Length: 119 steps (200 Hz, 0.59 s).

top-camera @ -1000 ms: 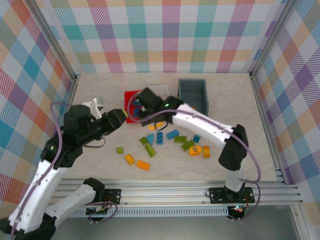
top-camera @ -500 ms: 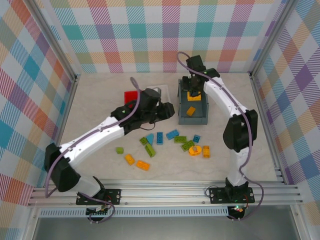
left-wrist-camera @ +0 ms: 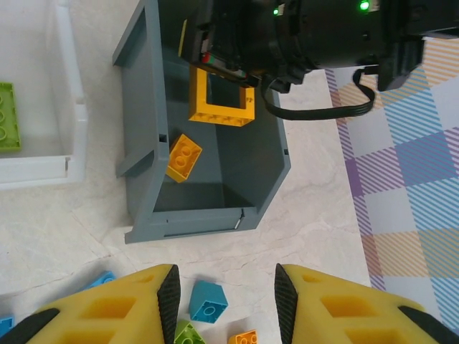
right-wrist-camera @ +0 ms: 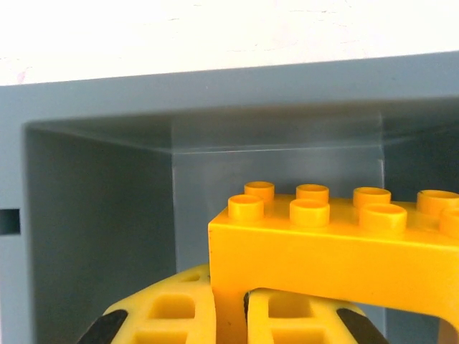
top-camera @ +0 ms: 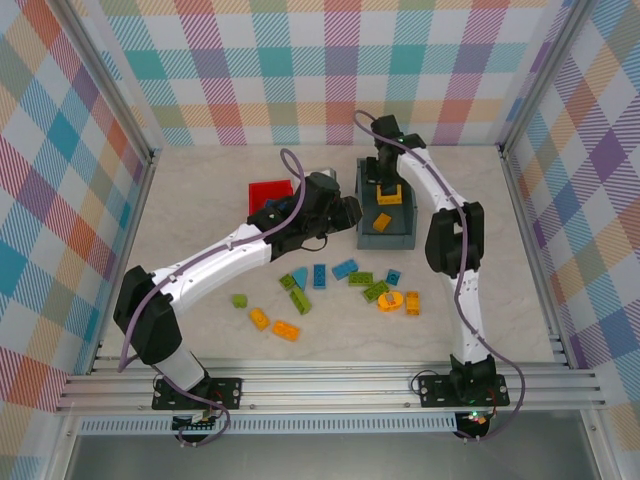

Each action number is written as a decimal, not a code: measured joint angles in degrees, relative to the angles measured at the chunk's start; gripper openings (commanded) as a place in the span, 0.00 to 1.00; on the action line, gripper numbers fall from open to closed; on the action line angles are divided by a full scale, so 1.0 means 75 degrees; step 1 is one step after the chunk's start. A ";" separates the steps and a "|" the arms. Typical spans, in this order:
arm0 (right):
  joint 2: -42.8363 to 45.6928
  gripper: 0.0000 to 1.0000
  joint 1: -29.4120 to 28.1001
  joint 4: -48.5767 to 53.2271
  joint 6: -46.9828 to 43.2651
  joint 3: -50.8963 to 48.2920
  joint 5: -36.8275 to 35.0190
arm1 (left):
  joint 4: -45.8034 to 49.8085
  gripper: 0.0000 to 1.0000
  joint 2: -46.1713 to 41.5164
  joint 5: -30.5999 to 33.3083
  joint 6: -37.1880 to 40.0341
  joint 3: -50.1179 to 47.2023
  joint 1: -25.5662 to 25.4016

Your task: Sort the legos into containers by color

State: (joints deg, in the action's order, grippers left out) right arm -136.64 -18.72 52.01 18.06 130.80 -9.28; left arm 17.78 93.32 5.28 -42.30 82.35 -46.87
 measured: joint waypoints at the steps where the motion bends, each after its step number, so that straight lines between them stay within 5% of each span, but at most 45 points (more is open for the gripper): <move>1: -0.0009 0.14 0.0000 0.0003 0.0003 0.0006 -0.0006 | 0.0000 0.41 -0.0003 0.0000 0.0000 0.0000 0.0000; 119: -0.0242 0.32 -0.0052 0.0169 -0.0079 0.0079 -0.0577 | -0.0207 0.43 -0.0146 0.0035 0.0414 0.0443 -0.0498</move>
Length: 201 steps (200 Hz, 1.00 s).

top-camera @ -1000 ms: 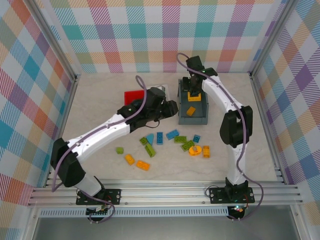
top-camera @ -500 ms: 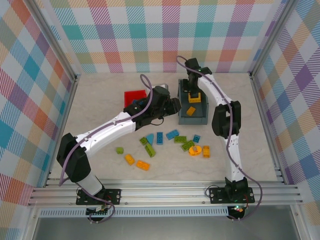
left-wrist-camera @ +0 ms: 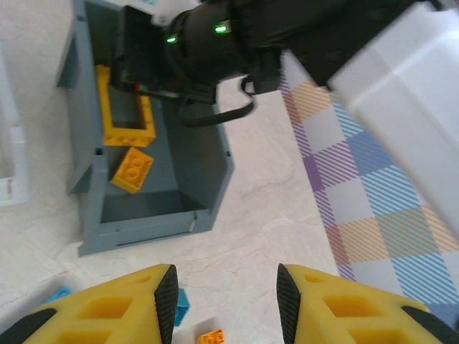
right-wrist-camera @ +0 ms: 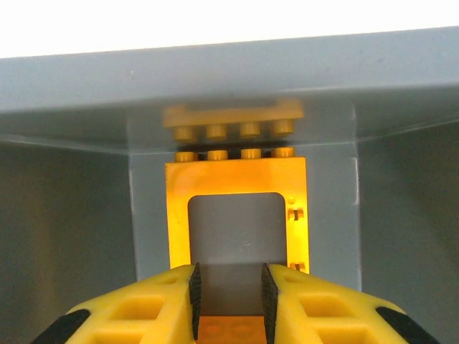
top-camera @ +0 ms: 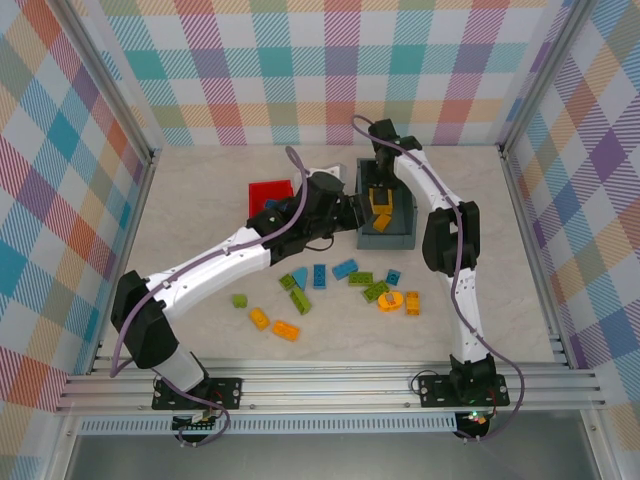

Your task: Sort the legos into containers by color

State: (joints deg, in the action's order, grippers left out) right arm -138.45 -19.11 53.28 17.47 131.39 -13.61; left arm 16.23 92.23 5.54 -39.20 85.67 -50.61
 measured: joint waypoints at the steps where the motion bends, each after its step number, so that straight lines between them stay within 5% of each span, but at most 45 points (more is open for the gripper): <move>1: 0.0003 0.32 0.0000 0.0000 0.0000 0.0000 -0.0006 | 0.0003 0.43 0.0000 0.0003 0.0009 0.0017 -0.0009; 54: 0.1020 0.34 -0.0289 0.0029 0.0000 -0.0350 -0.0309 | 0.0391 0.43 0.0041 0.0603 0.0172 0.0458 -0.0414; 84: 0.3095 0.38 -0.0487 -0.0300 0.0015 -0.1612 -0.0423 | 0.1075 0.43 -0.0216 0.1145 0.0076 0.0294 -0.0414; 123: 0.6487 0.56 -0.1201 -0.1099 0.0067 -0.4147 -0.0198 | 0.2433 0.44 -0.1588 0.2031 -0.0478 -0.0501 -0.0402; 163: 0.8903 0.72 -0.3442 -0.2055 0.0149 -0.7399 0.1119 | 0.4010 0.63 -0.3060 0.2098 -0.1075 -0.2180 0.0574; 201: 0.8961 0.75 -0.6222 -0.2830 0.0691 -0.9495 0.1571 | 0.4479 0.78 -0.3363 0.1323 -0.1247 -0.4430 0.2031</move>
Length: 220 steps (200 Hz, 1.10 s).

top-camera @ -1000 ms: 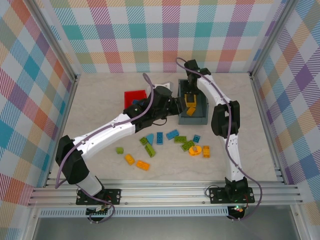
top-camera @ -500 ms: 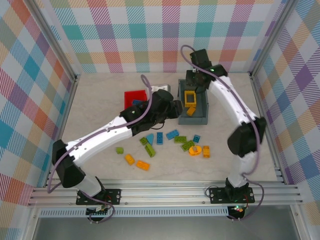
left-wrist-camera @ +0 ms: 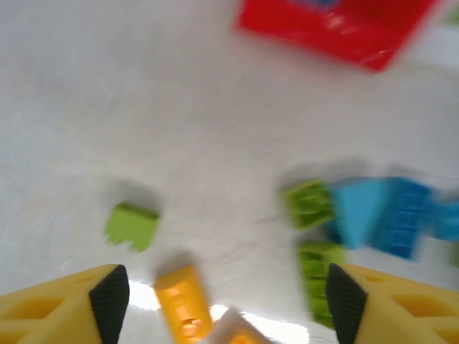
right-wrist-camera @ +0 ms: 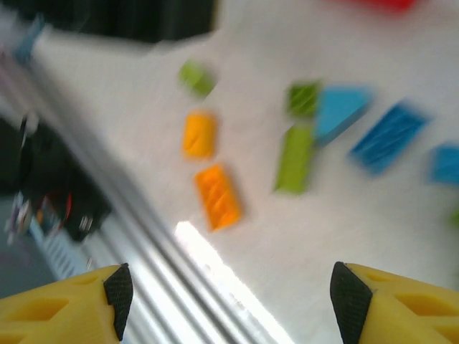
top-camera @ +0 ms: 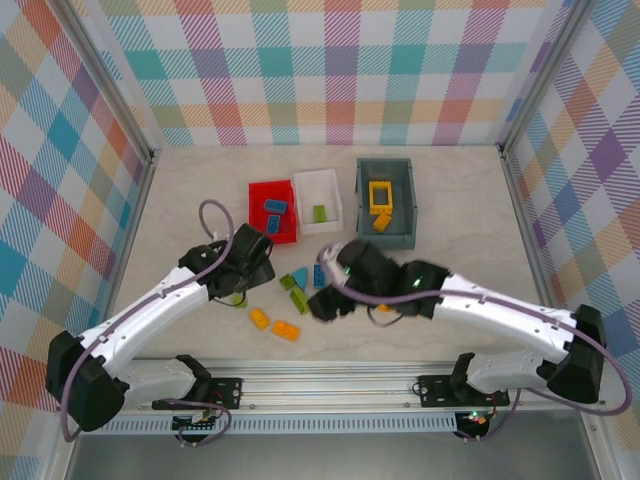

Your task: Sort the legos into containers by color

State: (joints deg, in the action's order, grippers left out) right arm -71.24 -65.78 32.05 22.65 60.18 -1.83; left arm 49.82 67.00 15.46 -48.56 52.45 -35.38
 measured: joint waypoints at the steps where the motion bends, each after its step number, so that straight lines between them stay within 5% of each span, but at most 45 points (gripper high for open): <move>1: -0.0012 0.75 -0.0038 -0.0009 0.0017 -0.0020 0.0006 | 0.0000 0.78 0.0000 -0.0041 -0.0006 -0.0073 0.0038; 33: -0.0682 0.75 -0.0927 -0.0536 0.0597 -0.0195 -0.0055 | -0.0055 0.80 0.0032 -0.0414 0.0219 -0.0854 0.0632; 86: -0.1154 0.75 -0.1078 -0.0938 0.1049 -0.0096 -0.0210 | -0.1011 0.77 0.0641 -0.0571 0.1204 -0.1489 0.1075; 220: -0.1169 0.73 -0.1078 -0.0970 0.1472 -0.0079 -0.0423 | -0.2084 0.40 0.1629 -0.0583 0.2396 -0.1743 0.1253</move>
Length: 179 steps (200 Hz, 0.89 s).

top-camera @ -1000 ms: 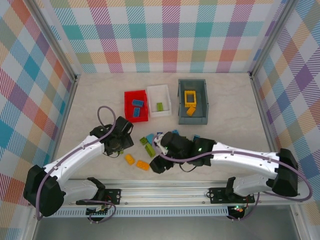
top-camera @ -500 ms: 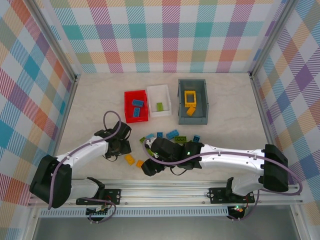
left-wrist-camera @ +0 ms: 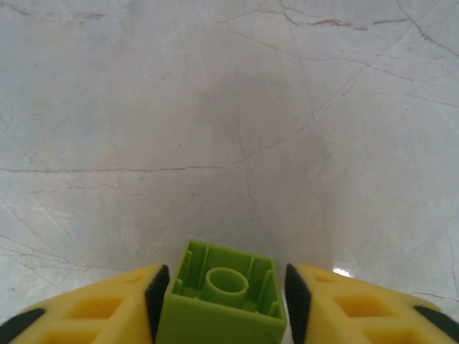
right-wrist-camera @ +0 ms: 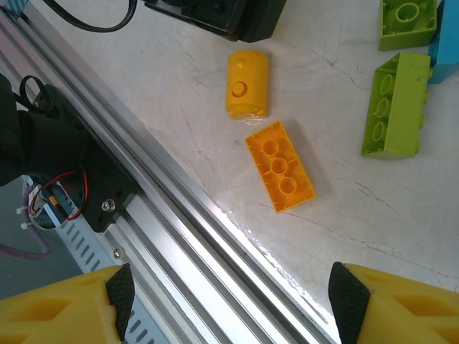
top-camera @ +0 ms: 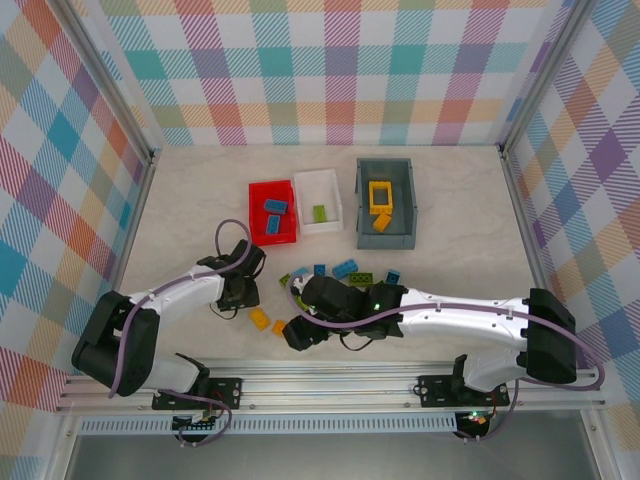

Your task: Sort the legos into containers by color

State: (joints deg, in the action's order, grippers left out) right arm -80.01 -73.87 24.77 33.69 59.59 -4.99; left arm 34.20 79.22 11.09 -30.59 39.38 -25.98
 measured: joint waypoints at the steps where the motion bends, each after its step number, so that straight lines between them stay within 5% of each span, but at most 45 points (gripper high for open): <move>1: 0.0000 0.73 0.0000 0.0000 0.0000 0.0000 -0.0003 | 0.0000 0.40 0.0000 0.0000 -0.0003 0.0000 0.0000; 68: 0.0291 0.72 0.0154 0.0181 0.0029 0.0000 -0.0769 | 0.0694 0.34 -0.0207 -0.0050 -0.0265 0.1029 -0.0087; 104: 0.1378 0.69 0.1384 0.0332 0.0114 0.0000 -0.1486 | 0.1142 0.35 -0.0009 -0.0082 -0.0347 0.3252 -0.0501; 138: 0.1798 0.68 0.2687 0.0303 0.0236 0.0029 -0.2025 | 0.1256 0.37 0.1620 -0.0143 -0.0315 0.5767 -0.0877; 179: 0.1463 0.68 0.3308 0.0294 0.0262 0.0551 -0.2197 | 0.1393 0.37 0.4054 -0.0152 -0.0137 0.8230 -0.1023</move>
State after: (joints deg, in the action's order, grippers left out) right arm -69.04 -49.06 26.98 35.66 63.72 -21.47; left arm 44.64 109.62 9.96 -31.62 101.10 -33.65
